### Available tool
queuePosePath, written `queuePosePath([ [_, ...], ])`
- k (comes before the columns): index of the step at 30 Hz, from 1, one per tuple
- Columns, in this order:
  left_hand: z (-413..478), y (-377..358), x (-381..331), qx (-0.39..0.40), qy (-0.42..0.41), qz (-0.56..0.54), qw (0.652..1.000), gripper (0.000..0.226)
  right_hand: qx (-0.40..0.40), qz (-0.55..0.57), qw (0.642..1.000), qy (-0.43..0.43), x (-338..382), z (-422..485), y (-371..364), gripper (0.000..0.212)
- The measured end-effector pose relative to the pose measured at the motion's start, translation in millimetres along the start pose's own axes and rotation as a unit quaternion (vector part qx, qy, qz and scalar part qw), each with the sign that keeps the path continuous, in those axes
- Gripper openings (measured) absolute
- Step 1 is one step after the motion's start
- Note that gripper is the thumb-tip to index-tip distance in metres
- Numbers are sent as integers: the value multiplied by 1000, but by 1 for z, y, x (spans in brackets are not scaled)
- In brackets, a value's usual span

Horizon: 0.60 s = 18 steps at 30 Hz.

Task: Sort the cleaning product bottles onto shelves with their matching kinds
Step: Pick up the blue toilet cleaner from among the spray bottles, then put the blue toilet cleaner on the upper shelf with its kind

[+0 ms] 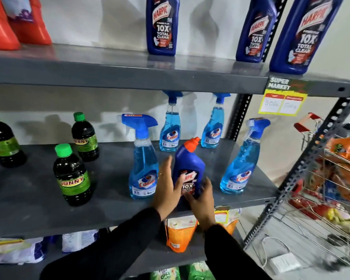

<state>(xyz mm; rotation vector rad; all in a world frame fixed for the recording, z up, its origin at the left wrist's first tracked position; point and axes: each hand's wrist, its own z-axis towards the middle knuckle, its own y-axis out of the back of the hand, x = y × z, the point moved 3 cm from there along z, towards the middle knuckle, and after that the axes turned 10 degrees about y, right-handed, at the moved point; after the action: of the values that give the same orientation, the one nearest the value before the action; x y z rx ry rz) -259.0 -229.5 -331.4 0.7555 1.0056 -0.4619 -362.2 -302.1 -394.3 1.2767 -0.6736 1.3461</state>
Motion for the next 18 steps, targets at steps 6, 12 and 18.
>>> queuePosePath([
  [6,12,-3,10,35,140,44,989,40,37,-21,999,-1,16,-4,10,46],
  [12,-25,17,-22,2,66,-6,998,34,5,20,996,90,58,-46,27,48],
  [18,-35,60,-122,-96,-43,-245,964,18,-80,103,966,223,148,-58,51,63],
])
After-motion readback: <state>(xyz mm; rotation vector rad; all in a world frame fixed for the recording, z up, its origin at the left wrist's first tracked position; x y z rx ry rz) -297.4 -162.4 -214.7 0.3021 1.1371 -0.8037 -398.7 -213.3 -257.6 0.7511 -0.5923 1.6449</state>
